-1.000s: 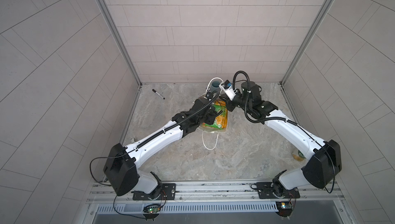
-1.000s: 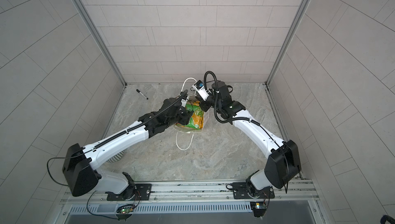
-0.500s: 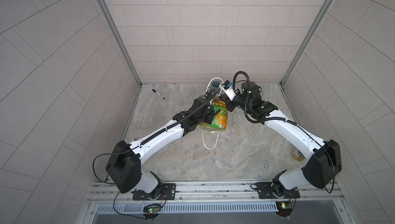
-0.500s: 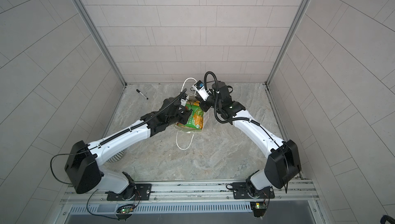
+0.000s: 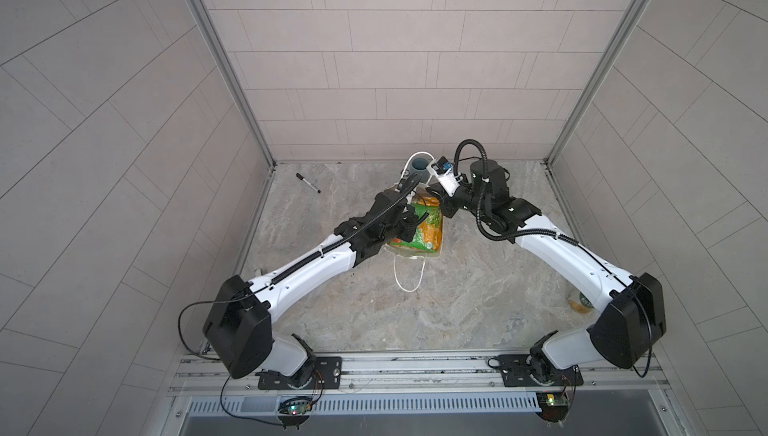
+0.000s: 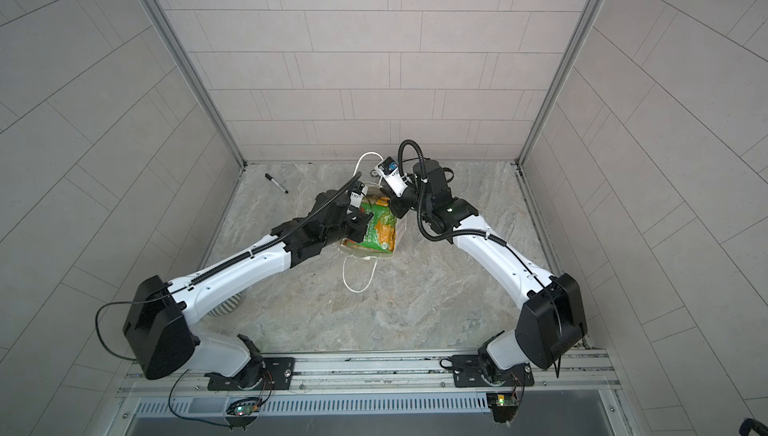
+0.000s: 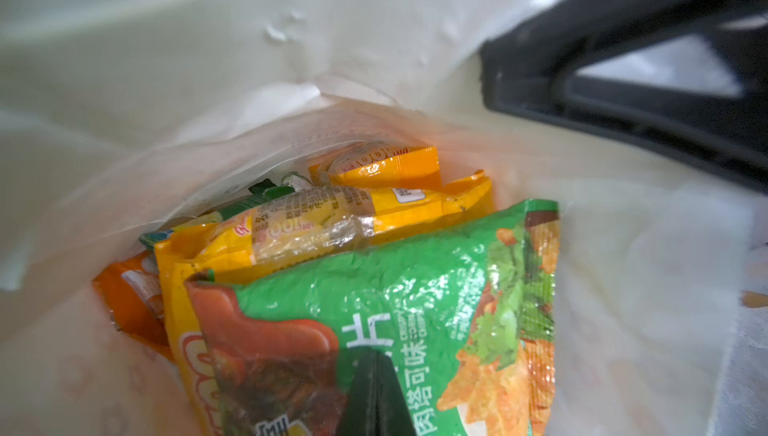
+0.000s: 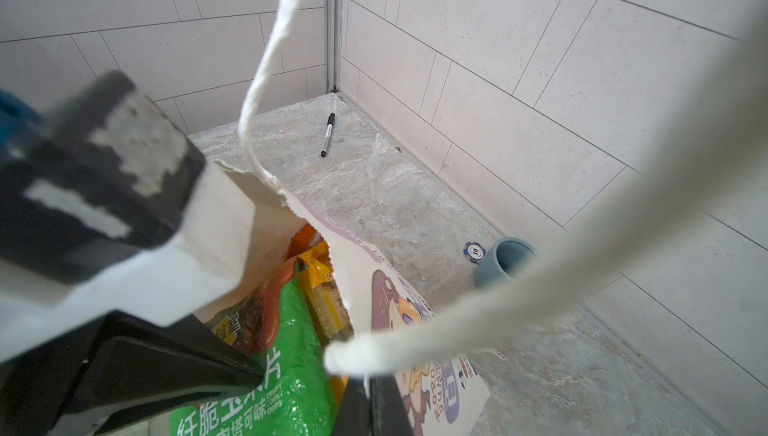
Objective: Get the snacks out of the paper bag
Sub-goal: 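Lift the green packet up out of the bag with the left gripper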
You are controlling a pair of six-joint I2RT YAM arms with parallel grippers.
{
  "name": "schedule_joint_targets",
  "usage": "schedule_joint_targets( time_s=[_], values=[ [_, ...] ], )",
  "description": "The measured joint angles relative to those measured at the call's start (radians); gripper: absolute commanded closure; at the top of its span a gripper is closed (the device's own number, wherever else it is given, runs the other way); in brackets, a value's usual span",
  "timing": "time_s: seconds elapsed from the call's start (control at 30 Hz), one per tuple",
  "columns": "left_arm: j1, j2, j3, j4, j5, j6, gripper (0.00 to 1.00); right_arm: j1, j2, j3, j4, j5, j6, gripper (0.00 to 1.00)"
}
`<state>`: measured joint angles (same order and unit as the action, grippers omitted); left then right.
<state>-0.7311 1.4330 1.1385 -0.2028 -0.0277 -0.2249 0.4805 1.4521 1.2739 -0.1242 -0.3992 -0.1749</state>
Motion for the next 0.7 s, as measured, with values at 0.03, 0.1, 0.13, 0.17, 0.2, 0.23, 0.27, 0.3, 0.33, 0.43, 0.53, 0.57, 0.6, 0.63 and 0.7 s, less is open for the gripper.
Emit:
schedule_joint_targets(
  time_s=[0.03, 0.1, 0.13, 0.17, 0.2, 0.23, 0.27, 0.3, 0.33, 0.43, 0.53, 0.57, 0.6, 0.63, 0.7],
  values=[
    [0.000, -0.014, 0.000, -0.006, -0.006, 0.000, 0.99, 0.000, 0.000, 0.000, 0.000, 0.000, 0.000, 1.00],
    [0.000, -0.040, 0.000, -0.022, -0.023, 0.001, 0.95, -0.001, 0.000, 0.000, 0.000, -0.001, 0.002, 1.00],
    [0.000, -0.053, 0.002, -0.032, -0.032, 0.001, 0.88, -0.002, 0.000, 0.000, 0.001, -0.001, 0.003, 1.00],
    [0.000, -0.063, 0.005, -0.040, -0.044, 0.003, 0.86, -0.003, 0.000, 0.000, 0.001, -0.001, 0.004, 1.00],
    [0.000, -0.070, 0.008, -0.045, -0.052, 0.002, 0.84, -0.003, 0.000, 0.000, 0.001, -0.002, 0.004, 1.00],
    [0.000, -0.073, 0.014, -0.055, -0.064, 0.003, 0.77, -0.004, 0.000, 0.000, 0.001, -0.002, 0.005, 1.00],
    [0.000, -0.074, 0.019, -0.062, -0.074, 0.006, 0.68, -0.004, 0.000, 0.000, 0.001, -0.002, 0.005, 1.00],
    [0.000, -0.073, 0.022, -0.066, -0.081, 0.004, 0.66, -0.004, 0.000, 0.000, 0.001, -0.002, 0.007, 1.00],
    [0.000, -0.071, 0.024, -0.072, -0.089, 0.007, 0.59, -0.004, 0.000, 0.000, 0.001, -0.002, 0.008, 1.00],
    [0.000, -0.059, 0.027, -0.097, -0.099, 0.004, 0.38, -0.004, 0.000, 0.000, 0.001, -0.003, 0.008, 1.00],
    [0.000, -0.041, 0.027, -0.107, -0.103, 0.002, 0.25, -0.004, 0.000, 0.000, 0.001, -0.005, 0.008, 1.00],
    [0.000, -0.036, 0.027, -0.109, -0.104, 0.001, 0.24, -0.004, 0.000, 0.000, 0.001, -0.005, 0.008, 1.00],
    [0.000, -0.032, 0.027, -0.109, -0.105, 0.001, 0.23, -0.004, 0.000, -0.001, 0.001, -0.005, 0.008, 1.00],
    [0.000, -0.027, 0.027, -0.109, -0.104, -0.003, 0.20, -0.004, 0.000, -0.001, 0.002, -0.005, 0.008, 1.00],
    [0.002, -0.018, 0.029, -0.108, -0.100, -0.010, 0.17, -0.004, 0.000, -0.001, 0.002, -0.005, 0.008, 1.00]
  ],
)
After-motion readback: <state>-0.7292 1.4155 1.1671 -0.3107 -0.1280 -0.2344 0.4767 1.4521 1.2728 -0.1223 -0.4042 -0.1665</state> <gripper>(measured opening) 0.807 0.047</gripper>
